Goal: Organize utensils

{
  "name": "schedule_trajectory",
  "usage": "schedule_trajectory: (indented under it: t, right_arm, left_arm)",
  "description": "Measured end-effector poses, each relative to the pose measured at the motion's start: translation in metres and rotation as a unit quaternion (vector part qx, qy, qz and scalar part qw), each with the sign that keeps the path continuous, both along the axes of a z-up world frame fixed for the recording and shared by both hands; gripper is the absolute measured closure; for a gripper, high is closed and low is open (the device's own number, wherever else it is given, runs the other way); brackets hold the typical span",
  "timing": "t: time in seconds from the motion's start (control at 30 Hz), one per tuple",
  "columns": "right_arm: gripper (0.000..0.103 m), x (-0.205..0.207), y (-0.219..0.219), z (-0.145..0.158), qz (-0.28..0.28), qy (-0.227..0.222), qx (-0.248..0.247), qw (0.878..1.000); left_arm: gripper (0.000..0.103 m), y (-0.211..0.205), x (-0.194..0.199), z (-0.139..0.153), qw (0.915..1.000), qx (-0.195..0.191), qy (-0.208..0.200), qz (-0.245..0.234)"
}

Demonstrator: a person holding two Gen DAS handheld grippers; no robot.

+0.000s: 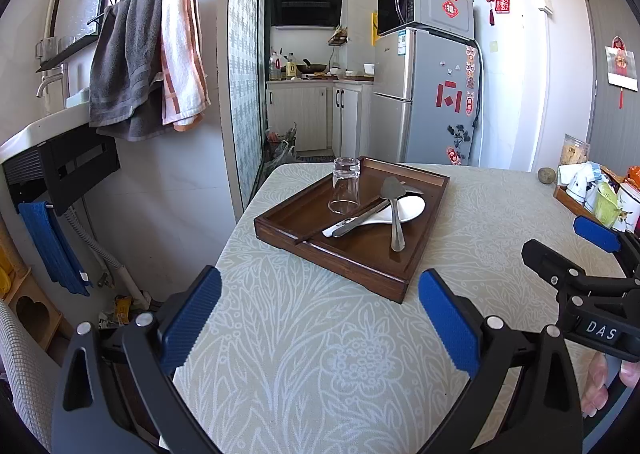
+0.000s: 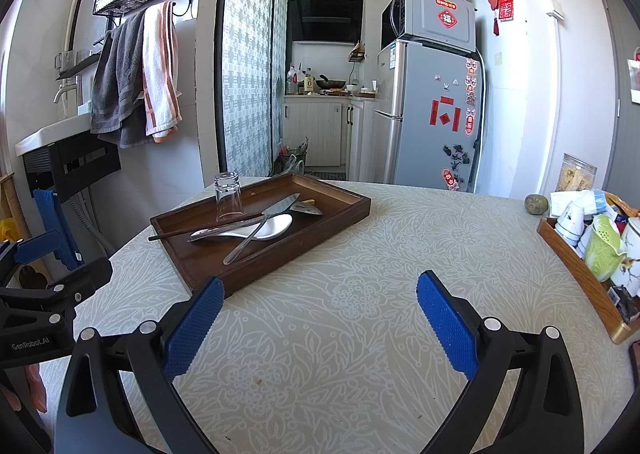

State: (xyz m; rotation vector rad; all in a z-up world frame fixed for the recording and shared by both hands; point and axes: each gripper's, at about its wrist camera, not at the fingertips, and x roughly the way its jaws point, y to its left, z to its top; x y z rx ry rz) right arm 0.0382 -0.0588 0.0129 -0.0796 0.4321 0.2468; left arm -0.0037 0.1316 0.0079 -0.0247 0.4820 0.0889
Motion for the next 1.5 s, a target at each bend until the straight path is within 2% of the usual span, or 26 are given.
schedule_trajectory:
  t: [1.5]
  right_arm:
    - [0.005, 0.0004, -0.0011, -0.0013, 0.000, -0.001, -0.001, 1.000]
  left_arm:
    - [0.003, -0.0013, 0.0003, -0.0028, 1.0000, -0.001, 0.002, -0.002]
